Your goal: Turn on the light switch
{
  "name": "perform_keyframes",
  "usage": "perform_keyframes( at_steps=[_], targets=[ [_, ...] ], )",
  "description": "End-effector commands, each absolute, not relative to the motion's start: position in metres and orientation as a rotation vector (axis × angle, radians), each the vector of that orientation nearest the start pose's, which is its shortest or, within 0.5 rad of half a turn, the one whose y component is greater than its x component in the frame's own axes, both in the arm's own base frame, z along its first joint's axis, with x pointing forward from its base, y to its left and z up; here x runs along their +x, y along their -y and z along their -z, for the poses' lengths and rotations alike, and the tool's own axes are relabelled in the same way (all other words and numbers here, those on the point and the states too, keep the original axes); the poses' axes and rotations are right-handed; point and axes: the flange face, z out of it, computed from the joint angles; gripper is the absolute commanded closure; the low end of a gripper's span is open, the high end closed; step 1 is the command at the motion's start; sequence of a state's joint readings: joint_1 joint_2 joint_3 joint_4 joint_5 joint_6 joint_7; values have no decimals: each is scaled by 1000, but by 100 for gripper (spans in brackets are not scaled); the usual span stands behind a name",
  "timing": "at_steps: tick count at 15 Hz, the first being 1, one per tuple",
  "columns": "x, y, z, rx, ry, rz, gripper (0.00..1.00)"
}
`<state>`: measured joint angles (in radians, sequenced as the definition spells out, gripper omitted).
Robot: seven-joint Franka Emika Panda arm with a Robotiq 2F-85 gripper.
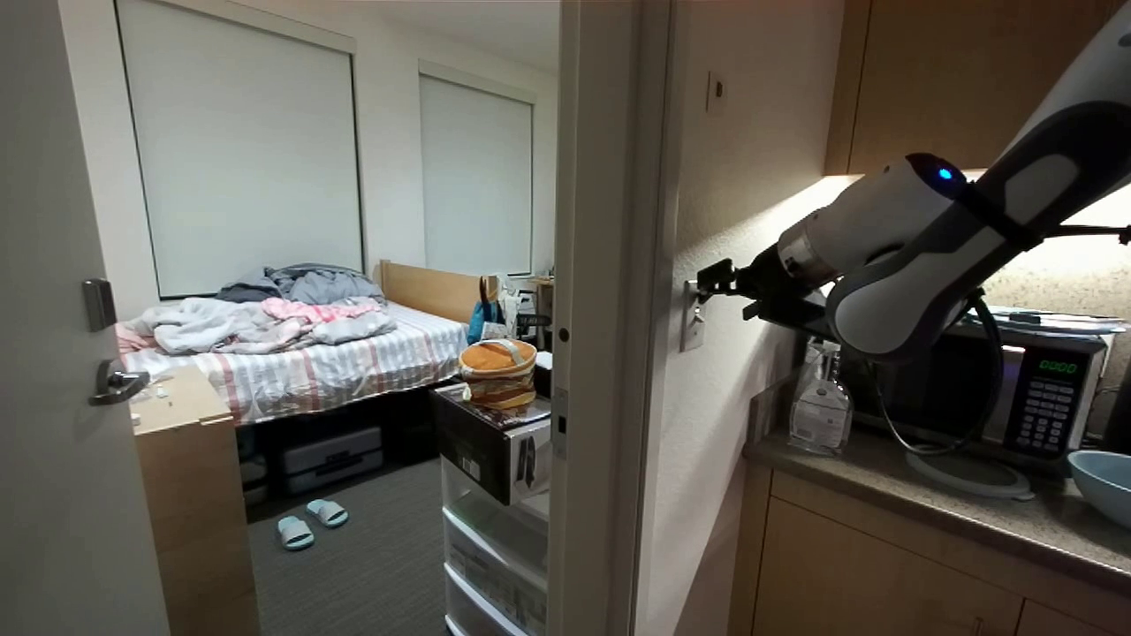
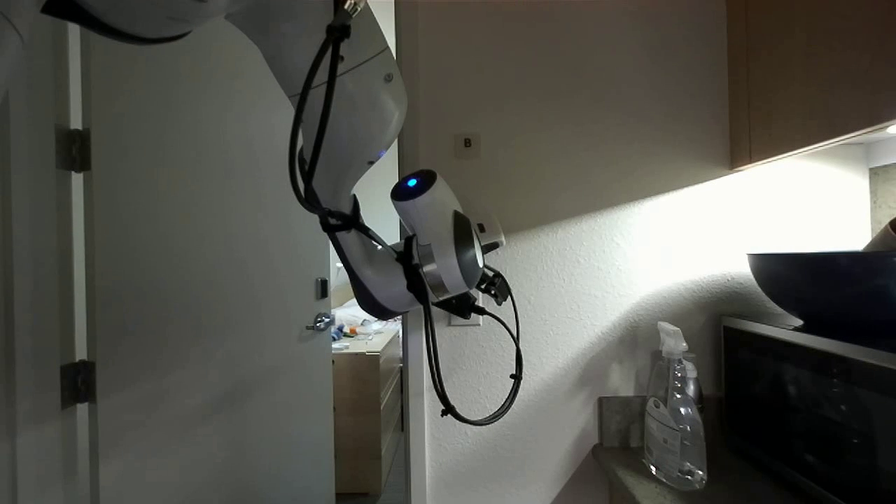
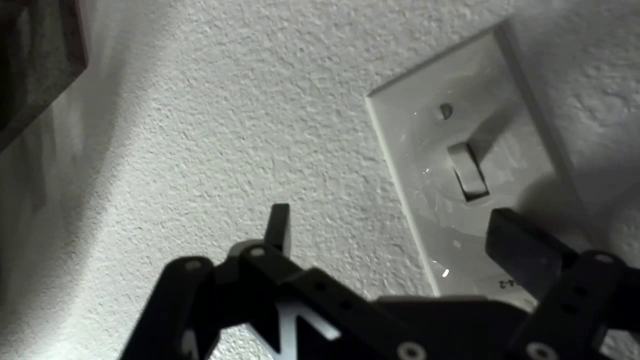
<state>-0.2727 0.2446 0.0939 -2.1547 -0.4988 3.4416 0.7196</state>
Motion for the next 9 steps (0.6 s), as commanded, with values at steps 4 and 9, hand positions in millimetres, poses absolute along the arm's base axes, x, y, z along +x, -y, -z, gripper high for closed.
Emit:
perform_keyframes(
  at_steps=[4, 9],
  targets=[
    [589, 73, -387, -2597, -780, 1243, 0],
    [595, 81, -377, -2570, -828, 1241, 0]
  ],
)
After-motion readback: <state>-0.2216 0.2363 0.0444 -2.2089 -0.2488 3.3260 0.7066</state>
